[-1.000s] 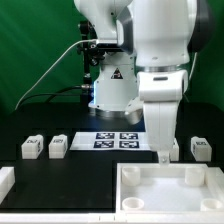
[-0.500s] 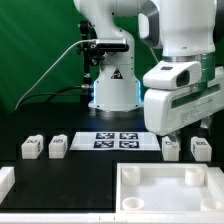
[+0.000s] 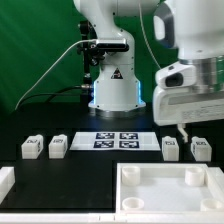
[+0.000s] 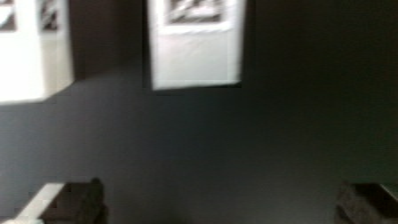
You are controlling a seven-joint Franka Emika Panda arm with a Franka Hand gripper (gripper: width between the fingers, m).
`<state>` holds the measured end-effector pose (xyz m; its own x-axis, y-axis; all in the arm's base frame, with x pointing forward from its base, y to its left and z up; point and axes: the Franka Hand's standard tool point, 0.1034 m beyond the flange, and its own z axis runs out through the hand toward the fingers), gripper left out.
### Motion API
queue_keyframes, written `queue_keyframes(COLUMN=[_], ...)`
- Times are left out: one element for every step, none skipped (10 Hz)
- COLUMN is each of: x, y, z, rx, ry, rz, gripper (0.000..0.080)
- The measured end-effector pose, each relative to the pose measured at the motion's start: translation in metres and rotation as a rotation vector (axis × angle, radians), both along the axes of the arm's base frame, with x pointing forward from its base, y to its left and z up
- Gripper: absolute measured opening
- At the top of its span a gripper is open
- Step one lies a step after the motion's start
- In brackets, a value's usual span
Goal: Assemble one leg
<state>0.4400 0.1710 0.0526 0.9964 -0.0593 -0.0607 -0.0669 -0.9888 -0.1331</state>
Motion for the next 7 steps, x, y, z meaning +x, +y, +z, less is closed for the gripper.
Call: queue_keyframes(x=[0.001,0.003,-0.003,-0.01,-0.011,-0.018,-0.022], y=[-0.003,-0.003,-0.004,-0.005,0.001,0.001,-0.003], z=[0.0,0.001,-0.001,0.001,0.002,0.0,-0.006], rx=[-0.001,0.001,-0.005,-0.013,-0.022,-0.028,-0.029], ry=[0.025,0.018,0.065,0.196,0.285,0.395,0.491], rz=[0.016,0.014,0.029,0.042,0.015,0.033,0.037], gripper=[0.0649,0.0649,0.0649,0.0649,0.0649,0.0649,0.0649])
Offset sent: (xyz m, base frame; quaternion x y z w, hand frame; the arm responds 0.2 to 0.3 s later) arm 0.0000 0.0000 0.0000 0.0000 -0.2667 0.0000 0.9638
